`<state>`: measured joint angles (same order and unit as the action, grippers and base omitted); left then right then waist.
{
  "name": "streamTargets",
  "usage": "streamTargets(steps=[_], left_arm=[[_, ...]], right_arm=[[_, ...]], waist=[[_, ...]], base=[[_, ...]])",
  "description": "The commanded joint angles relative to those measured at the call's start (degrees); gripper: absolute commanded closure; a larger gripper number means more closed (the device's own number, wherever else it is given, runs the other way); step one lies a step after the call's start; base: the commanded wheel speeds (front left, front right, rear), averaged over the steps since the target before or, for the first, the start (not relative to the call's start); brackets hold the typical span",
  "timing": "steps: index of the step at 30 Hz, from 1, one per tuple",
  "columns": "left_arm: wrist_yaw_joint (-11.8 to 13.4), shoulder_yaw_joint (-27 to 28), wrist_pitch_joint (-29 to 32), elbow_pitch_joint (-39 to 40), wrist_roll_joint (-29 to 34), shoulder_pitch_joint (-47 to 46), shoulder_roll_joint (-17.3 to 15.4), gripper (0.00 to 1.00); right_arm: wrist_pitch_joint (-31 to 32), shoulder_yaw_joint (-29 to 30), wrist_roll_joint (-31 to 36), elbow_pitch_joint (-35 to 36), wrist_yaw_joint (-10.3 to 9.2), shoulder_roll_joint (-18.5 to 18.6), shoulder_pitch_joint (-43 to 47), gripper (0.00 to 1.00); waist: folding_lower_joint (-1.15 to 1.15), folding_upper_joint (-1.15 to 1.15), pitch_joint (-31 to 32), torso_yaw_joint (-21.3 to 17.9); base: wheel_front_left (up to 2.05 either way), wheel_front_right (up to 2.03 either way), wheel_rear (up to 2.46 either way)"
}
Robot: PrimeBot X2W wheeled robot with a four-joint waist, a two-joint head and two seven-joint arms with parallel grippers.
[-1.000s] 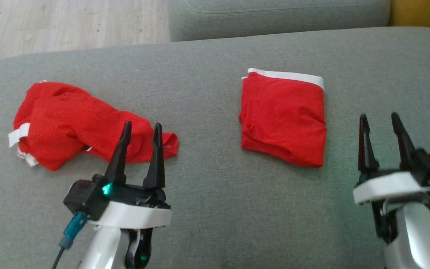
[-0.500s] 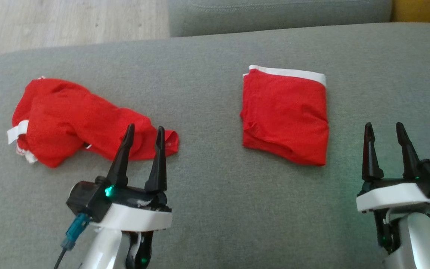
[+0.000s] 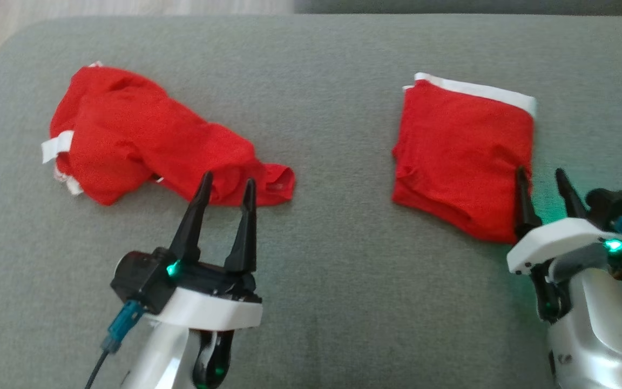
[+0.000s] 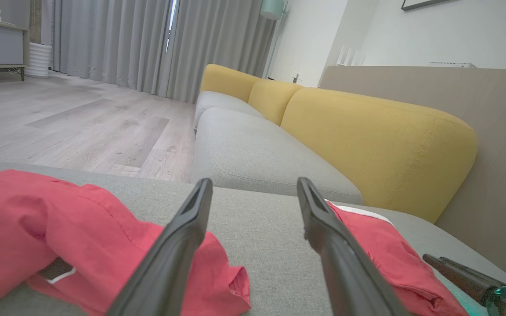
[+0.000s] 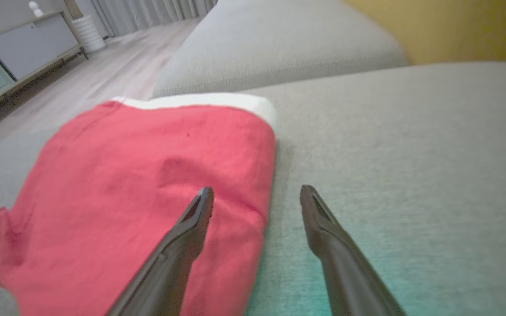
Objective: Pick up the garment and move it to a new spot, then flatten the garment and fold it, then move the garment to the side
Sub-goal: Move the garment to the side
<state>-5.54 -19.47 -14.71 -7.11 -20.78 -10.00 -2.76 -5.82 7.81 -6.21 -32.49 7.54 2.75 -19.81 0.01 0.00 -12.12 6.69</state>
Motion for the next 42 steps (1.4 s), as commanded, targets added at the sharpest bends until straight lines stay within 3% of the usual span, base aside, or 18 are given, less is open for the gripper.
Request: streamTargets(steps=[1,9,10,11,18,23,28,32,33,38,42], left_arm=[[0.1,1.0,-0.3,1.7,-0.3,-2.7,-0.1,0.00],[0.5,0.0,-0.3,1.5,-1.0,-3.7,-0.1,0.00],[0.6,-0.1,-0.3,1.6,-1.0,-3.7,-0.1,0.00],[0.7,-0.1,-0.3,1.6,-1.1,-3.7,-0.1,0.00],[0.9,-0.1,-0.3,2.0,-0.8,-3.9,-0.1,0.00],[1.0,-1.5,-0.3,2.2,-0.9,-4.7,-0.1,0.00],[1.5,-4.2,-0.3,3.0,-1.7,-6.6,-0.1,0.00],[2.3,-6.3,-0.3,3.9,-2.6,-8.2,-0.1,0.00],[2.3,-6.3,-0.3,3.9,-2.6,-8.2,-0.1,0.00],[2.7,-7.9,-0.3,4.9,-3.1,-10.1,-0.1,0.00],[2.7,-8.4,-0.3,5.4,-3.5,-11.3,-0.1,0.00]], right_arm=[[0.7,-1.2,-0.4,-0.2,-0.05,0.1,-2.7,0.00],[1.3,-1.5,0.0,-11.0,-0.05,0.1,-7.9,0.00],[0.8,-1.6,0.6,-11.8,-0.05,0.1,-8.4,0.55],[0.1,-1.7,1.5,-12.5,-0.05,0.1,-8.9,1.00],[-4.2,-1.7,12.4,-13.1,-0.05,0.2,-11.3,1.00],[-3.6,-4.3,18.4,-11.5,-0.05,3.7,-12.2,1.00],[-0.6,-11.8,17.6,-11.6,-0.05,11.8,-13.5,1.00],[2.1,-19.6,12.1,-12.0,-0.05,20.4,-15.0,1.00],[2.1,-19.6,12.1,-12.0,-0.05,20.4,-15.0,1.00],[6.1,-28.0,3.7,-11.4,-0.05,31.7,-16.7,1.00],[9.3,-31.0,-1.7,-11.0,-0.05,39.3,-17.5,1.00]], waist=[[-0.01,0.00,-1.0,1.3],[-0.01,0.00,-2.4,3.3],[-0.01,0.00,-2.4,3.3],[-0.01,0.00,-2.4,3.3],[-0.01,0.00,-1.1,1.2],[-0.01,0.00,-0.1,-0.9],[-0.01,0.00,-0.4,-2.7],[-0.01,0.00,-1.7,-3.1],[-0.01,0.00,-1.7,-3.1],[-0.01,0.00,-4.3,-2.5],[-0.01,0.00,-6.3,-1.3]], base=[[0.00,0.00,0.00],[0.00,0.00,0.00],[0.00,0.00,0.00],[0.00,0.00,0.00],[0.00,0.00,0.00],[0.00,0.00,0.00],[0.00,0.00,0.00],[0.00,0.00,0.00],[0.00,0.00,0.00],[0.00,0.00,0.00],[0.00,0.00,0.00]])
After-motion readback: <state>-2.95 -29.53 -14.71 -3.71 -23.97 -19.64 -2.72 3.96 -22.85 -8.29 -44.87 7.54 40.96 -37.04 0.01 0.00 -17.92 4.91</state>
